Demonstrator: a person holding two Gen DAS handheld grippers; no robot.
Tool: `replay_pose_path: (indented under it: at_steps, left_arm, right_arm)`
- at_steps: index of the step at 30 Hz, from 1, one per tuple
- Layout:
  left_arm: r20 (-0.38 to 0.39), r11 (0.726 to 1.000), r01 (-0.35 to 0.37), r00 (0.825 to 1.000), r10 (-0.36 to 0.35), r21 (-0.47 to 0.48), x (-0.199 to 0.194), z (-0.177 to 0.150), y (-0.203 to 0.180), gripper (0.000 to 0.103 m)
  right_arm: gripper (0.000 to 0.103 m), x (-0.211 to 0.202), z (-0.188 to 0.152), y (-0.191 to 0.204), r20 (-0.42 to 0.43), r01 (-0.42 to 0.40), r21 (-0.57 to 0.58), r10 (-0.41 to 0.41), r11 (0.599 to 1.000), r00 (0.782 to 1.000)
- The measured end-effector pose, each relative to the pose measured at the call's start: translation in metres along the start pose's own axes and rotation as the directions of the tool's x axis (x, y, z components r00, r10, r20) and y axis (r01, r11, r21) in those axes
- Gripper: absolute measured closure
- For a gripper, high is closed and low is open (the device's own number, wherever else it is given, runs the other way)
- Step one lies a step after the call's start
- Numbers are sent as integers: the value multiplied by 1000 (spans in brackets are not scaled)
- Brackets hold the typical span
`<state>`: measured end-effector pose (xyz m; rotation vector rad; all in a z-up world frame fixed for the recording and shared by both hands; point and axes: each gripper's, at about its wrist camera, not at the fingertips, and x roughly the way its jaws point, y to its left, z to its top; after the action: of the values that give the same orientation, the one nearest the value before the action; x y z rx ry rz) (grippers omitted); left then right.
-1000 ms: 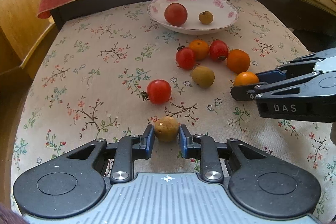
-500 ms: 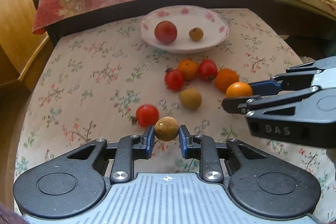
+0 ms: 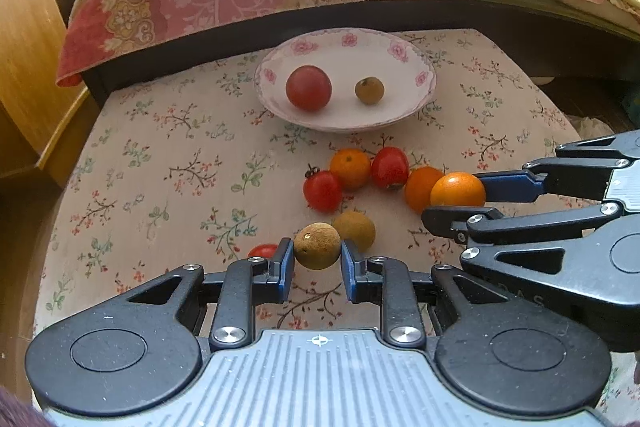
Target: Organize fruits
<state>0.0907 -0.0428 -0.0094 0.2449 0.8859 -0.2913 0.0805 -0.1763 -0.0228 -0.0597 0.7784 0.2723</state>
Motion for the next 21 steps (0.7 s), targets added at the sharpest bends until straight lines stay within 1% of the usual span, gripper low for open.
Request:
replay_pose_path:
  at_steps: [13,21]
  left_arm:
    - [25,1000,-18,1000,18,19,2,21,-6,71]
    - [46,999,-33,998,31,31,7,40,-7,71]
  right_arm:
    - [66,-4,15,-10,33,41,25,-41,999,999]
    - [66,0,31,-19,56,62,35,-64,997,996]
